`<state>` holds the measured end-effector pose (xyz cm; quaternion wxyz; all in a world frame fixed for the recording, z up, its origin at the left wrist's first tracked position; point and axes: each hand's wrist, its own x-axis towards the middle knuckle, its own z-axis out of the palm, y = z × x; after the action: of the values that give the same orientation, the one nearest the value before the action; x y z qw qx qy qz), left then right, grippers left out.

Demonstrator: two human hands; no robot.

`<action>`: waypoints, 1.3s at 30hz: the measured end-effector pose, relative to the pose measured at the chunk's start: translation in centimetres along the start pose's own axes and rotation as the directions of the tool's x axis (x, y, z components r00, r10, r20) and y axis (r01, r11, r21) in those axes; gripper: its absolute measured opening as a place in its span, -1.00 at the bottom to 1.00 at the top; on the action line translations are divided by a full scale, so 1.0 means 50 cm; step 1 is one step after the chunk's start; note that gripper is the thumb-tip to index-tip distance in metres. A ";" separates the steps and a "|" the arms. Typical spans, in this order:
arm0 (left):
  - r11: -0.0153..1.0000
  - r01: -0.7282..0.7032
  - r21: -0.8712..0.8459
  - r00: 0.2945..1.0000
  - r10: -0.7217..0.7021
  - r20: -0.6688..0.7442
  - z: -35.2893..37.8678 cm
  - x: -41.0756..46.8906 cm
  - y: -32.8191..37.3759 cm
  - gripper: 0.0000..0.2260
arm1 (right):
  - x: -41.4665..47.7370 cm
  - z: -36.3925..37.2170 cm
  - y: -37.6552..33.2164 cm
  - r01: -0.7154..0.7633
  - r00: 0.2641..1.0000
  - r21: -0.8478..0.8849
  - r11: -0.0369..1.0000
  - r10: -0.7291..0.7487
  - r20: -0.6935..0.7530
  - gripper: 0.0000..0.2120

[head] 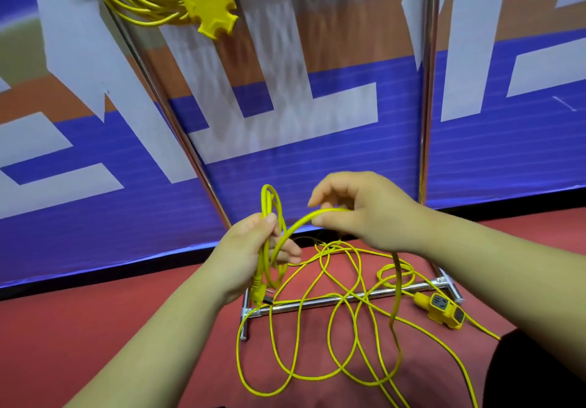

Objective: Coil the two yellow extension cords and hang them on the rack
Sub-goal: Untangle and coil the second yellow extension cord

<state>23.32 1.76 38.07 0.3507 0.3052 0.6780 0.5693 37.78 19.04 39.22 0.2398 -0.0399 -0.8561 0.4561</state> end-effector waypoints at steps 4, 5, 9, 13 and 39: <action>0.993 -0.050 -0.109 0.997 0.044 -0.056 0.020 0.004 0.018 -0.74 | 0.004 -0.010 0.023 -0.207 0.976 0.167 0.964 0.214 -0.027 -0.79; 0.981 -0.065 -0.183 0.994 0.047 -0.099 0.016 0.007 0.027 -0.74 | 0.002 -0.012 0.032 -0.256 0.966 0.212 0.943 0.255 0.033 -0.81; 0.946 -0.123 -0.300 0.974 0.056 -0.220 -0.033 0.013 0.054 -0.74 | -0.007 -0.022 0.061 -0.401 0.915 0.378 0.835 0.340 0.219 -0.92; 0.978 -0.049 -0.205 0.972 -0.001 -0.235 -0.054 0.011 0.042 -0.76 | 0.000 -0.050 0.066 -0.296 0.948 0.152 0.943 0.309 -0.074 -0.96; 0.998 0.016 -0.057 0.994 -0.010 0.109 0.043 0.006 0.028 -0.75 | 0.017 -0.047 0.031 -0.023 1.000 -0.045 0.999 0.024 0.008 -0.93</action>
<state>24.91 3.42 39.17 0.3997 0.3210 0.6431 0.5688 37.83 21.96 39.41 0.2297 -0.0534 -0.8666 0.4397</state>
